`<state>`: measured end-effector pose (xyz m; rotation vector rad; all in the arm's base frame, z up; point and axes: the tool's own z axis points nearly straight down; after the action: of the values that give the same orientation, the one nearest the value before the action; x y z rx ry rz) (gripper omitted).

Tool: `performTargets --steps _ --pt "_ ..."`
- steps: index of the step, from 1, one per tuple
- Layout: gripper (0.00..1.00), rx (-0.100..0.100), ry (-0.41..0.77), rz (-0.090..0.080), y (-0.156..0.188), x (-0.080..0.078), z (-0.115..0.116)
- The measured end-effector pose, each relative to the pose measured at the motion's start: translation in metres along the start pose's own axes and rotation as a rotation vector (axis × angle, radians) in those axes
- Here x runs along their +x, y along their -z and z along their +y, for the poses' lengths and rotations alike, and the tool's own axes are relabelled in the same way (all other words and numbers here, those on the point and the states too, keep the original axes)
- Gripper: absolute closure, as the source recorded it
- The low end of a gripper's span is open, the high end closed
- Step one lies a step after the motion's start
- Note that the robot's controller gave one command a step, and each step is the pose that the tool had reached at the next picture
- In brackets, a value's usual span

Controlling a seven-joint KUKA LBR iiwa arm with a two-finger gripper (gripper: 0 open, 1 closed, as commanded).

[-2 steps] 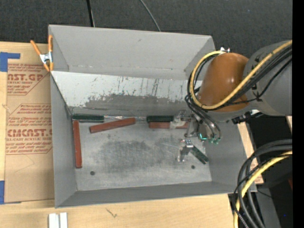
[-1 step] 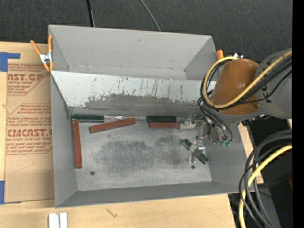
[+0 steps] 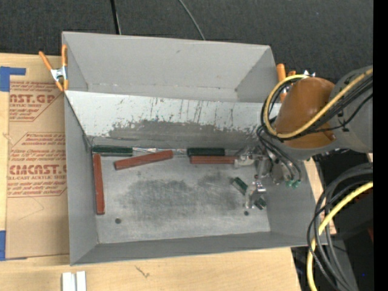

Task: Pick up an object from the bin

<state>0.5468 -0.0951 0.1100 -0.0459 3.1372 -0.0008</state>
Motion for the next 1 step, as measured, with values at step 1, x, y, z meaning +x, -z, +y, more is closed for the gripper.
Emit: performTargets --steps 1 --pt "0.00 -0.002 0.216 0.011 0.0041 0.0180 0.0080"
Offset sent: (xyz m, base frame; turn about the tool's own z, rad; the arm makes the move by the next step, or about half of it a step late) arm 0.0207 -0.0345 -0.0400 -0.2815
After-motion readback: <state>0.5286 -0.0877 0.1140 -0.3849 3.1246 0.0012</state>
